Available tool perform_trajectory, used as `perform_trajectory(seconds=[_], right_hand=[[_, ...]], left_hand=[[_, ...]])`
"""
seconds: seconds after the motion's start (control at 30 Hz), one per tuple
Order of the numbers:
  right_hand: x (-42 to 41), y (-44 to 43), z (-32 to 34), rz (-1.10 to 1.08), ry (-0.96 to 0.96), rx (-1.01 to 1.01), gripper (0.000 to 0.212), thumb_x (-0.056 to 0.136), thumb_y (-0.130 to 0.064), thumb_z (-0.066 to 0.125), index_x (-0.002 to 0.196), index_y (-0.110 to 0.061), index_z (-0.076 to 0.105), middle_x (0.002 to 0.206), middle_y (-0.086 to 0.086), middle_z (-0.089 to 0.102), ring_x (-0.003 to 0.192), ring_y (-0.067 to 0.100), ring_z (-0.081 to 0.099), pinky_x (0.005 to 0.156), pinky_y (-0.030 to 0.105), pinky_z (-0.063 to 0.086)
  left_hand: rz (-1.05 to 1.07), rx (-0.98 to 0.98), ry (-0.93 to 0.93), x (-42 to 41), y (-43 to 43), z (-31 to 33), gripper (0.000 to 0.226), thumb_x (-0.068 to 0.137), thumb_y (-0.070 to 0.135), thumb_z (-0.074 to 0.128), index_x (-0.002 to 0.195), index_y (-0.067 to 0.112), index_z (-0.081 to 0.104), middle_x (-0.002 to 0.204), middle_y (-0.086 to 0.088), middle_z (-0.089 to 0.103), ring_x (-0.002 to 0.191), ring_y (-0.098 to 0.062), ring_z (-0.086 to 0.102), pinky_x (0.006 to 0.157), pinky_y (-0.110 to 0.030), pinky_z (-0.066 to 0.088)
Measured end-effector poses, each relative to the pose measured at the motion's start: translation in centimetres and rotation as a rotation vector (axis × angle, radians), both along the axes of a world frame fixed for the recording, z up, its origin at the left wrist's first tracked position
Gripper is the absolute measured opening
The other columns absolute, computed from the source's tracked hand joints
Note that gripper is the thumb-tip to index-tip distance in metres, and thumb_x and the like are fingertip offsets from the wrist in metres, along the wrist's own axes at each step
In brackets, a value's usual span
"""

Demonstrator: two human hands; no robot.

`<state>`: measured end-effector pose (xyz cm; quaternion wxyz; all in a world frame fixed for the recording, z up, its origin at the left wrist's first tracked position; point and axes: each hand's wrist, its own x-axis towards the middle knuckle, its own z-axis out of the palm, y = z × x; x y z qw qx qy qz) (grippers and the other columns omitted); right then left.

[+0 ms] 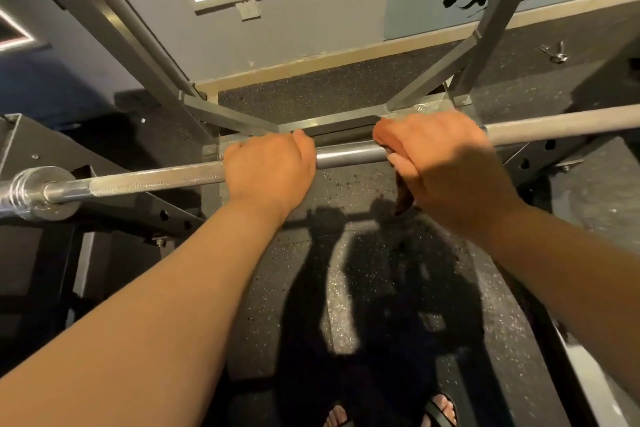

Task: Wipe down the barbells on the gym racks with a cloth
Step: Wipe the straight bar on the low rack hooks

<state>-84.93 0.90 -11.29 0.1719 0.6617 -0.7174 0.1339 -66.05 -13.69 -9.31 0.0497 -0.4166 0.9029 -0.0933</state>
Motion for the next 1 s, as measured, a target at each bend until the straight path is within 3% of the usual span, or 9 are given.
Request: perform_trajectory(seconds=[0.07, 0.17, 0.23, 0.37, 0.53, 0.6, 0.7, 0.9, 1.0], right_hand=[[-0.4, 0.8, -0.4, -0.137, -0.140, -0.061, 0.038, 0.110, -0.023, 0.030, 0.119, -0.012, 0.065, 0.099, 0.008, 0.066, 0.084, 0.025, 0.051, 0.095, 0.045, 0.043], [3.2, -0.5, -1.2, -0.418, -0.326, -0.187, 0.038, 0.110, -0.020, 0.032, 0.116, -0.009, 0.069, 0.102, 0.007, 0.065, 0.105, 0.030, 0.055, 0.123, 0.052, 0.022], [5.8, -2.4, -1.2, -0.489, -0.358, -0.221, 0.037, 0.109, -0.019, 0.035, 0.114, -0.011, 0.071, 0.099, 0.006, 0.067, 0.105, 0.032, 0.057, 0.118, 0.052, 0.029], [5.0, -2.3, -0.4, -0.155, -0.284, -0.027, 0.041, 0.110, -0.028, 0.029, 0.122, -0.016, 0.066, 0.113, 0.004, 0.068, 0.107, 0.024, 0.060, 0.116, 0.046, 0.035], [-0.5, -0.3, -0.7, -0.177, -0.167, -0.135, 0.049, 0.112, -0.024, 0.024, 0.107, -0.004, 0.068, 0.090, 0.011, 0.066, 0.075, 0.028, 0.051, 0.082, 0.046, 0.046], [0.3, -1.1, -1.3, -0.335, -0.186, -0.205, 0.043, 0.111, -0.022, 0.030, 0.103, -0.003, 0.068, 0.087, 0.013, 0.064, 0.075, 0.028, 0.051, 0.089, 0.048, 0.049], [1.6, -1.8, -1.9, -0.454, -0.136, -0.209, 0.039, 0.111, -0.027, 0.036, 0.102, -0.005, 0.067, 0.091, 0.015, 0.066, 0.089, 0.033, 0.061, 0.107, 0.054, 0.045], [-0.9, -2.3, 0.6, -0.323, -0.241, 0.089, 0.040, 0.109, -0.037, 0.029, 0.105, -0.014, 0.062, 0.092, 0.005, 0.061, 0.083, 0.023, 0.045, 0.079, 0.037, 0.035], [0.2, -1.0, -0.2, -0.299, -0.222, 0.034, 0.041, 0.109, -0.035, 0.030, 0.120, -0.014, 0.062, 0.109, 0.006, 0.064, 0.101, 0.025, 0.052, 0.103, 0.041, 0.036]], left_hand=[[-0.033, -0.001, -0.039, 0.0, -0.1, 0.1, 0.026, 0.107, 0.026, 0.030, 0.110, 0.018, 0.055, 0.064, 0.004, 0.035, 0.054, -0.017, 0.034, 0.060, -0.034, 0.029], [-0.035, -0.035, -0.075, -0.4, 0.2, 0.2, 0.018, 0.105, 0.023, 0.034, 0.093, 0.021, 0.047, 0.062, 0.003, 0.033, 0.051, -0.017, 0.031, 0.055, -0.031, 0.023], [-0.012, -0.052, -0.083, -0.5, 0.2, 0.2, 0.017, 0.104, 0.022, 0.035, 0.088, 0.021, 0.043, 0.061, 0.002, 0.036, 0.051, -0.017, 0.033, 0.052, -0.030, 0.021], [-0.004, -0.027, -0.090, -0.4, -0.3, 0.2, 0.012, 0.102, 0.020, 0.045, 0.097, 0.014, 0.053, 0.068, -0.001, 0.054, 0.059, -0.022, 0.055, 0.057, -0.033, 0.044], [0.093, 0.008, 0.037, -1.1, -0.3, -0.1, 0.023, 0.106, 0.028, 0.035, 0.093, 0.016, 0.051, 0.065, 0.003, 0.042, 0.056, -0.017, 0.044, 0.061, -0.034, 0.035], [0.181, -0.008, 0.182, -1.1, -0.2, -0.5, 0.042, 0.108, 0.031, 0.025, 0.079, 0.016, 0.052, 0.064, 0.002, 0.046, 0.060, -0.020, 0.046, 0.069, -0.038, 0.038], [0.142, 0.027, 0.368, -2.7, 2.3, -0.4, 0.031, 0.106, 0.024, 0.032, 0.085, 0.016, 0.054, 0.079, -0.002, 0.057, 0.078, -0.024, 0.053, 0.081, -0.042, 0.046], [0.052, 0.061, 0.443, -6.2, 4.4, -0.9, 0.050, 0.107, 0.034, 0.022, 0.104, 0.017, 0.069, 0.101, 0.001, 0.066, 0.098, -0.021, 0.059, 0.096, -0.041, 0.044], [0.051, 0.048, 0.416, -5.9, 4.0, -1.0, 0.051, 0.107, 0.034, 0.022, 0.101, 0.017, 0.070, 0.097, 0.002, 0.067, 0.095, -0.019, 0.060, 0.094, -0.038, 0.044]])
